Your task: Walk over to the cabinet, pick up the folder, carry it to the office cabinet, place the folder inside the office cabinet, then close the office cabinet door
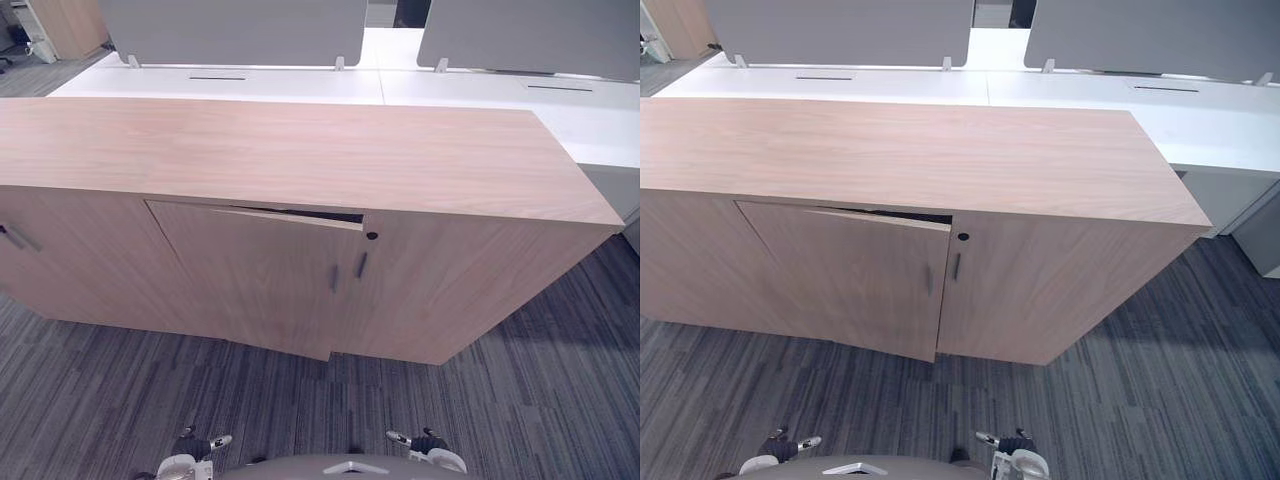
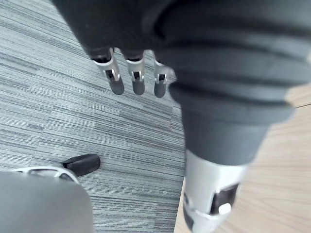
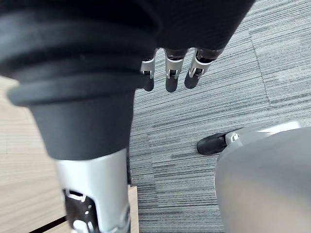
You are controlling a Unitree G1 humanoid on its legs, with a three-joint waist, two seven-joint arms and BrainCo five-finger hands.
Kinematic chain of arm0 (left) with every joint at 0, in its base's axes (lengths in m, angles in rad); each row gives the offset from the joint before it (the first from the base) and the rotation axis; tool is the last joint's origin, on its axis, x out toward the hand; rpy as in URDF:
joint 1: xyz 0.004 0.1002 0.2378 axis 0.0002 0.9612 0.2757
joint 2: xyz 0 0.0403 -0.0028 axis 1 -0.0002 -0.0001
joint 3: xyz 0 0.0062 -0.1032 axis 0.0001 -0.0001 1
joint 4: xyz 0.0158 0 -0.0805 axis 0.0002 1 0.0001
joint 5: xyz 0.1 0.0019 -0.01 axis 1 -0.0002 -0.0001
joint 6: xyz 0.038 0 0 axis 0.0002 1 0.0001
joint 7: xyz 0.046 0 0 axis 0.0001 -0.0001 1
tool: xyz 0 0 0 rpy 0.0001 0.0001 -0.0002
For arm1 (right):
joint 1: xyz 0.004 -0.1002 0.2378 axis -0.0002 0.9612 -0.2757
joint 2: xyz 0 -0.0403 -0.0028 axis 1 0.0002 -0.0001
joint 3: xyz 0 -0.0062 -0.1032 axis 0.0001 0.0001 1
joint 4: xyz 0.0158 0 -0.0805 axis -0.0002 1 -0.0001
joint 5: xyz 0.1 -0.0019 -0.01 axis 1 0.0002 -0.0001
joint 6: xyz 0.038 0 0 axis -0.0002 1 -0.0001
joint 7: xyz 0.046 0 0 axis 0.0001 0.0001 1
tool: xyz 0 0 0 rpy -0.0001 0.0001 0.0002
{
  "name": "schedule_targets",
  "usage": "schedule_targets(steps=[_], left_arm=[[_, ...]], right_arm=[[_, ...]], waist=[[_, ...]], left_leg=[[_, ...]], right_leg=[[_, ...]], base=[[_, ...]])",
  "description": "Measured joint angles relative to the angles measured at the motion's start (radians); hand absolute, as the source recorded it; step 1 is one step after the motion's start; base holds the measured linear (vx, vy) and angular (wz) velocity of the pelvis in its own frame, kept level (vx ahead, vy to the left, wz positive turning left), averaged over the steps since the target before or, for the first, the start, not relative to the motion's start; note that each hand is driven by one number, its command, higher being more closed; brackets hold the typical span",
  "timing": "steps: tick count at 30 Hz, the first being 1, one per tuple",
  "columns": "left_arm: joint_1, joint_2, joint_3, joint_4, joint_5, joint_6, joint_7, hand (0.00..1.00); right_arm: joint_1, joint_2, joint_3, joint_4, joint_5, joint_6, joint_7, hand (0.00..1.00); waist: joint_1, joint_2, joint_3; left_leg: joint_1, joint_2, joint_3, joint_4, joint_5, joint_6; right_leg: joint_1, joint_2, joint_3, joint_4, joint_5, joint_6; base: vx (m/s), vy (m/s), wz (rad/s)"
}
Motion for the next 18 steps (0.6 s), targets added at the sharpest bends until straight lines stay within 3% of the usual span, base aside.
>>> schedule_targets(steps=[18], left_arm=[[0.003, 0.004, -0.002, 0.009, 0.000, 0.007, -0.004, 0.00]], right_arm=[[-0.012, 0.001, -0.003, 0.027, -0.001, 0.001, 0.001, 0.00]], waist=[[0.004, -0.004, 0.004]], left_leg=[[-0.001, -0.009, -0.005, 0.000, -0.003, 0.003]], right_leg=[[0.006, -0.009, -0.006, -0.004, 0.004, 0.008]], base=[[-0.01, -0.002, 0.01]])
